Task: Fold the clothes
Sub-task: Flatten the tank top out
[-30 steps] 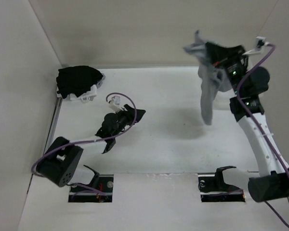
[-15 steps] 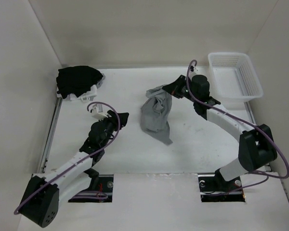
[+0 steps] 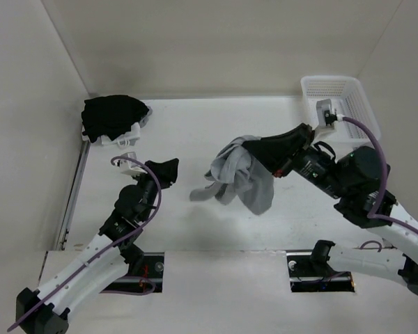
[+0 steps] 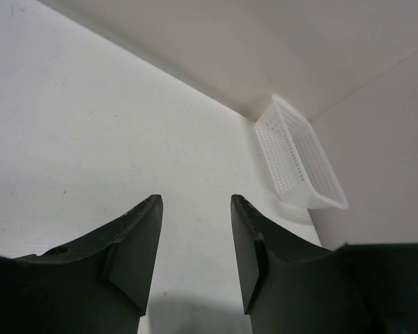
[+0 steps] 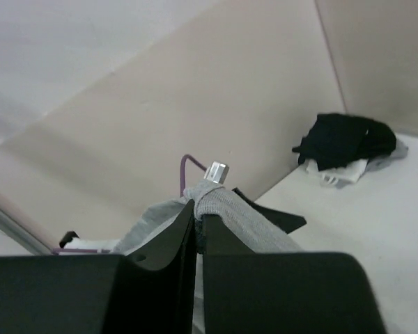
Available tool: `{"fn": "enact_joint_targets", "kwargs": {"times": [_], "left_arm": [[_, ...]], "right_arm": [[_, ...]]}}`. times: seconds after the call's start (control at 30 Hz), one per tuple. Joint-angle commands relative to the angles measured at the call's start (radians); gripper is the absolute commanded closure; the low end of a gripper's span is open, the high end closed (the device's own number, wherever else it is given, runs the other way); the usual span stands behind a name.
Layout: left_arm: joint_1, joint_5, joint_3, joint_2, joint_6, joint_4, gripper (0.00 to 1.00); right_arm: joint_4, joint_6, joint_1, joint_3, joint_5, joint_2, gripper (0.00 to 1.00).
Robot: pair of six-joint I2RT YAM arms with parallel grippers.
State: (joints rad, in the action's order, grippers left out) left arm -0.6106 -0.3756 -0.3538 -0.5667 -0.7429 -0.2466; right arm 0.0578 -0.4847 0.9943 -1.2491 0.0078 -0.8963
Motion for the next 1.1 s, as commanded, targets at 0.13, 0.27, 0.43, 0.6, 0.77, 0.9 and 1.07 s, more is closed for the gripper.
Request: {"fn": "enact_joint_targets", "kwargs": {"times": [0.13, 0.27, 0.43, 0.6, 0.77, 0.9, 1.07], "left_arm": [[-0.087, -0.172, -0.045, 0.041, 0.073, 0.035, 0.58], [-0.077, -0.189, -0.002, 0.012, 0.05, 0.041, 0.58], [-0.087, -0.192, 0.022, -0.071, 0.017, 0.014, 0.58], [-0.091, -0.187, 0.03, -0.146, 0.002, -0.032, 0.58], [-0.079, -0.151, 0.029, -0.301, 0.004, -0.134, 0.57], [-0.048, -0.105, 0.019, -0.357, 0.007, -0.161, 0.57], [0.007, -0.059, 0.05, -0.303, -0.022, -0.152, 0.57]], "right_arm": [[0.021, 0.037, -0.2, -0.09, -0.145, -0.214, 0.94], [-0.182, 0.038, -0.382, -0.074, -0.446, -0.58, 0.93], [-0.222, -0.058, -0.542, -0.294, -0.527, -0.992, 0.81], [-0.147, -0.066, -0.558, -0.247, -0.294, -0.881, 0.49], [-0.139, -0.143, -0.275, 0.335, -0.045, -0.474, 0.96], [-0.13, -0.306, -0.038, 0.534, 0.099, -0.398, 0.85], [-0.167, -0.491, 0.177, 0.557, 0.268, -0.486, 0.56]]}}
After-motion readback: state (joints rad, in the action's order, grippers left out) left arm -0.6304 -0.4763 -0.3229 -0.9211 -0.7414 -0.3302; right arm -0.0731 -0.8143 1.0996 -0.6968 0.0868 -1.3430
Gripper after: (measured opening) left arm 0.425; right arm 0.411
